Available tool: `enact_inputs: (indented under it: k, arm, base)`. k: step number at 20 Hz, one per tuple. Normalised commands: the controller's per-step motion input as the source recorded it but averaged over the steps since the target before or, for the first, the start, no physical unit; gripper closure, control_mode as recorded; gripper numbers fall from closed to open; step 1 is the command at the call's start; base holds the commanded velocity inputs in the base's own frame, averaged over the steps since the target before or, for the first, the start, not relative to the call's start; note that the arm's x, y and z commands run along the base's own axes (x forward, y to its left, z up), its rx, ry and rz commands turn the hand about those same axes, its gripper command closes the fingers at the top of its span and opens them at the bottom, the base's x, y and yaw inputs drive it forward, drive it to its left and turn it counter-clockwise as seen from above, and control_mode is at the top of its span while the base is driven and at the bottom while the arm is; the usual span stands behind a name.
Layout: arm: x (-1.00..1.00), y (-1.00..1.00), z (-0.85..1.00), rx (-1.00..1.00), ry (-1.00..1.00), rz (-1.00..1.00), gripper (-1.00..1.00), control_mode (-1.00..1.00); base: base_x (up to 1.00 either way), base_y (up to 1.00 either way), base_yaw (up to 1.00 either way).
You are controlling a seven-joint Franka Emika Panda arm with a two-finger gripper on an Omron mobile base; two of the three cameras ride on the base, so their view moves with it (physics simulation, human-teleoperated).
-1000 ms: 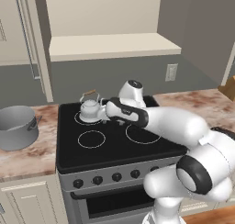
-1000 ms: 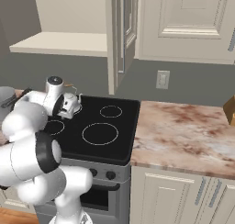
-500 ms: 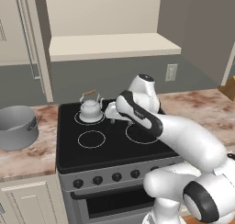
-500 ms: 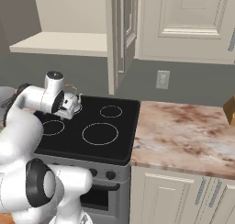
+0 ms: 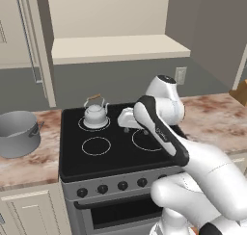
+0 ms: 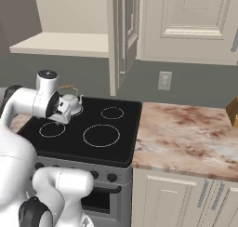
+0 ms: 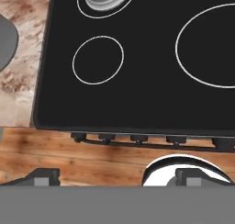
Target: Pick the kettle from the cabinet and place it on a stove burner. Then pick the pot from the counter and place it on another stove burner. Finally, turn both burners on.
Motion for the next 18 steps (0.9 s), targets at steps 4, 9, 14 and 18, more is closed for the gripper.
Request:
enact_inputs:
  k: [4,9,14,18]
  arm:
    - [-0.57,-0.13,0.36,-0.02,0.00,0.00,-1.00,-1.00]
    - [-0.53,-0.11,0.36,-0.02,0.00,0.00,-1.00,-1.00]
    - [-0.52,-0.04,0.13,-0.01,0.00,0.00,-1.00,-1.00]
    - [-0.42,-0.05,0.00,0.00,0.00,0.00,-1.00,-1.00]
  base:
    - [0.00,0.00,0.00]
    - [0.00,0.00,0.00]
    - [0.00,0.00,0.00]
    - [0.00,0.00,0.00]
